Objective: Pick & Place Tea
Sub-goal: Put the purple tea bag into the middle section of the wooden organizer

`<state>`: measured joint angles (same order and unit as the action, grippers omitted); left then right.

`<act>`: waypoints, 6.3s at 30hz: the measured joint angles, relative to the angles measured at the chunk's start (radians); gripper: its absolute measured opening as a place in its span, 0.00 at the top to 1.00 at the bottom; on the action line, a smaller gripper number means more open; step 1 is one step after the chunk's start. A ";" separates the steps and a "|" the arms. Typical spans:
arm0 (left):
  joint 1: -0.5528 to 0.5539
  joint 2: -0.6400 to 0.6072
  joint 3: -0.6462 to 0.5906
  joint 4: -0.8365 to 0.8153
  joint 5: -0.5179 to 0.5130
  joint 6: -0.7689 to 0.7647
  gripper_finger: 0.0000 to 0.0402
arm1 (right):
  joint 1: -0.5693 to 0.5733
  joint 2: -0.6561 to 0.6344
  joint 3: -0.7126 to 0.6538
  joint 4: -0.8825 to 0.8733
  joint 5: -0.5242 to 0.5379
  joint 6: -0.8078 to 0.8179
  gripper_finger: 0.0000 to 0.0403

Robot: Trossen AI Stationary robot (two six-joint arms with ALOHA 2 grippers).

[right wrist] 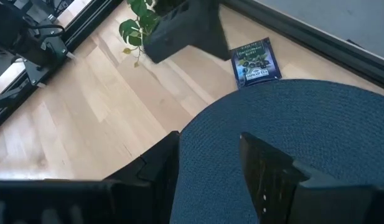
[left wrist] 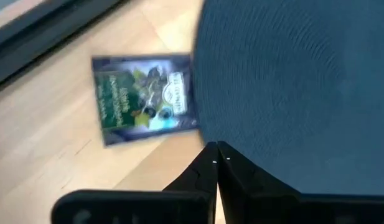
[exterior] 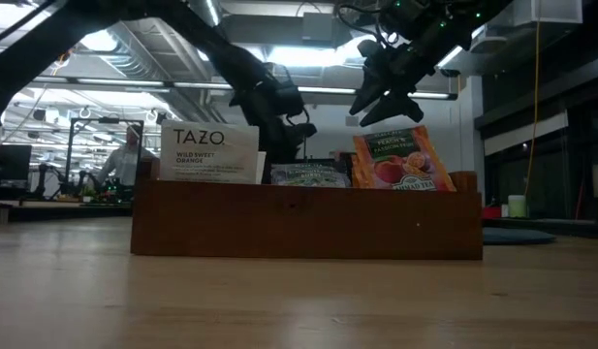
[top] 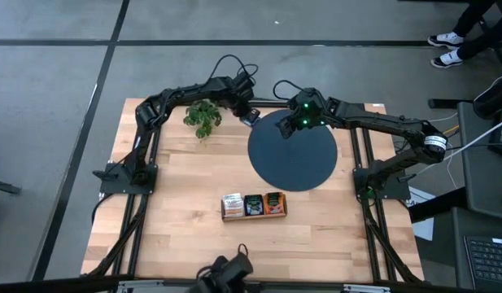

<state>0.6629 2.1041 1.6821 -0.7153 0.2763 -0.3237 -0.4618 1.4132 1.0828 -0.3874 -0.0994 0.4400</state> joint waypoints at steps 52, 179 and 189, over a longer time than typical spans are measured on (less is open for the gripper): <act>-0.029 0.233 0.384 -0.348 -0.214 0.464 0.99 | 0.000 0.000 0.000 0.056 0.001 0.027 0.58; -0.160 -0.092 -0.415 0.220 -0.011 0.256 0.99 | -0.064 0.600 0.151 0.209 -0.366 0.367 0.66; -0.191 -0.093 -0.415 0.214 -0.018 0.258 0.99 | 0.000 0.600 0.150 0.080 -0.307 0.309 0.66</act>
<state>0.4717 2.0113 1.2675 -0.5009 0.2581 -0.0660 -0.4619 2.0135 1.2331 -0.3078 -0.4066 0.7489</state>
